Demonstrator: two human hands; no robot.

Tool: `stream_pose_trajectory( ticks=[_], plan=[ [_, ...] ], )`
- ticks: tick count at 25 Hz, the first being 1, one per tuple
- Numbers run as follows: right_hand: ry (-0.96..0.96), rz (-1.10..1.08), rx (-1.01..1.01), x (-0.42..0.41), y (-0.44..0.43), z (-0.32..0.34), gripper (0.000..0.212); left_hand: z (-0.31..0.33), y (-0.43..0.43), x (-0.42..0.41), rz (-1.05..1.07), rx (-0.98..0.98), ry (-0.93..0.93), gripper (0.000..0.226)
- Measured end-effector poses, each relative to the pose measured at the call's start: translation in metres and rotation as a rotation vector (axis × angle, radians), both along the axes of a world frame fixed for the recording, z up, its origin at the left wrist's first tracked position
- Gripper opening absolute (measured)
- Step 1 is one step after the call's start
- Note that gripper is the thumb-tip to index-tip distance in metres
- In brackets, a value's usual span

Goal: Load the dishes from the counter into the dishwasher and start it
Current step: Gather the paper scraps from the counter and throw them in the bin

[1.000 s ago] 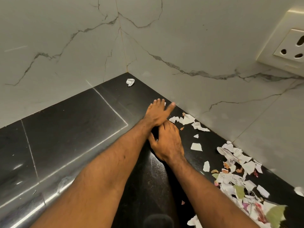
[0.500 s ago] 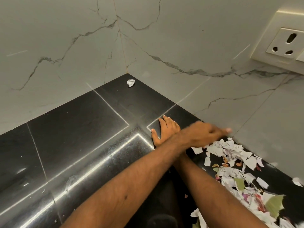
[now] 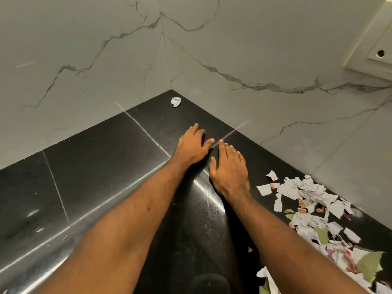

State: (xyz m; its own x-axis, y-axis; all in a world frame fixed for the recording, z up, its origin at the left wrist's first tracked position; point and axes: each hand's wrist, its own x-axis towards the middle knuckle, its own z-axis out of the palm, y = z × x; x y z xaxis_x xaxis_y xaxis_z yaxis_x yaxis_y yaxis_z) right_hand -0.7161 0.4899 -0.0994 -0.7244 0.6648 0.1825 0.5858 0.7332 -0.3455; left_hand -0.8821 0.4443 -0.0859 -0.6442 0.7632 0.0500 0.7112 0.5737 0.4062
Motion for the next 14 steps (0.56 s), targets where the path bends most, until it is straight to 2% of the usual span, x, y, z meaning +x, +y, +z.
stream_pose_trajectory(
  ticks=[3, 7, 10, 12, 14],
  plan=[
    [-0.012, -0.006, 0.03, -0.002, 0.003, 0.0, 0.066, 0.011, 0.004, -0.045, 0.12, -0.153, 0.002, 0.084],
    [-0.037, 0.009, 0.018, -0.002, 0.003, -0.004, 0.066, 0.02, 0.021, -0.08, 0.196, -0.234, 0.051, 0.098],
    [-0.039, -0.005, 0.015, -0.004, 0.005, -0.004, 0.066, 0.028, 0.035, -0.095, 0.243, -0.272, -0.071, 0.11],
    [-0.042, -0.005, 0.024, -0.004, 0.004, -0.005, 0.066, 0.035, 0.041, -0.103, 0.238, -0.343, -0.102, 0.112],
    [-0.041, -0.011, 0.027, -0.004, 0.005, -0.006, 0.066, 0.038, 0.043, -0.112, 0.213, -0.384, -0.056, 0.108]
  ],
)
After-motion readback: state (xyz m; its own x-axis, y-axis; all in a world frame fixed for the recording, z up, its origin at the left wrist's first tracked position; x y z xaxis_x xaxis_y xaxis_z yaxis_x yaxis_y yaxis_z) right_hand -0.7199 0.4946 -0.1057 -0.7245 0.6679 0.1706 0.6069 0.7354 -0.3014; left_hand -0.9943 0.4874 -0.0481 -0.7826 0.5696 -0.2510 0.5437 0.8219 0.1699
